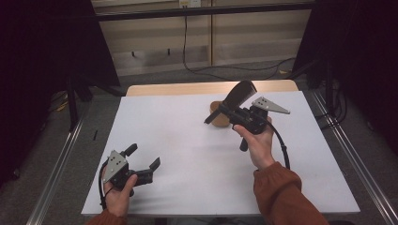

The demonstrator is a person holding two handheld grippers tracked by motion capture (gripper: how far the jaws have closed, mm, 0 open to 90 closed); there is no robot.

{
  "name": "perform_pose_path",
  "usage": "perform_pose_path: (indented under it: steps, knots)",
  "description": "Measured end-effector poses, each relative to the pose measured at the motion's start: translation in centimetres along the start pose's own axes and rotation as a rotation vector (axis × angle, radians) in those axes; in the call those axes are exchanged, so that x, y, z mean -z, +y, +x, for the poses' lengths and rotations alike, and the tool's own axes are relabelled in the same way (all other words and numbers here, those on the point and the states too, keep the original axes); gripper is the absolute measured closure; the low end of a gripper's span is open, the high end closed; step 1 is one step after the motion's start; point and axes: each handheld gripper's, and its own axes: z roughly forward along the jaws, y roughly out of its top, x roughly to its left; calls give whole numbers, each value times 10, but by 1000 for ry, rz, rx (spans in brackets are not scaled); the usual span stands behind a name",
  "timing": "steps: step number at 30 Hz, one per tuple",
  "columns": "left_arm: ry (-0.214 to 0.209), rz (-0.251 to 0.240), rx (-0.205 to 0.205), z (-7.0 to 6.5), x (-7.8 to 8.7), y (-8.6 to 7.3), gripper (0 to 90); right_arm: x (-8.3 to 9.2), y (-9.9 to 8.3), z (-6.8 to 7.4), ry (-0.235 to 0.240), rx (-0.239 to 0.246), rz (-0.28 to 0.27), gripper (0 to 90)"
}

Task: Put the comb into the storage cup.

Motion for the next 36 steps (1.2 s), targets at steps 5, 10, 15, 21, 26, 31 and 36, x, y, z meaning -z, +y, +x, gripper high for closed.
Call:
perform_pose_path:
  steps: [5,10,15,21,26,31,36]
  knots:
    - [0,-28,14,0,2,0,29,-1,7,-2,-13,14,-11,733]
    - [0,-46,50,0,4,1,29,-1,14,-4,-32,32,-15,733]
    - [-6,-30,54,0,2,-1,31,-2,19,-10,-51,48,-8,733]
    - [-8,-21,38,1,2,-1,31,-3,26,-13,-53,59,-28,733]
    - [22,-6,49,2,2,-2,31,-4,30,-16,-61,69,-24,733]
    - [15,-6,61,4,2,-2,31,-5,34,-20,-70,88,-29,733]
    - [5,-2,59,3,1,-2,31,-7,37,-21,-77,106,-31,733]
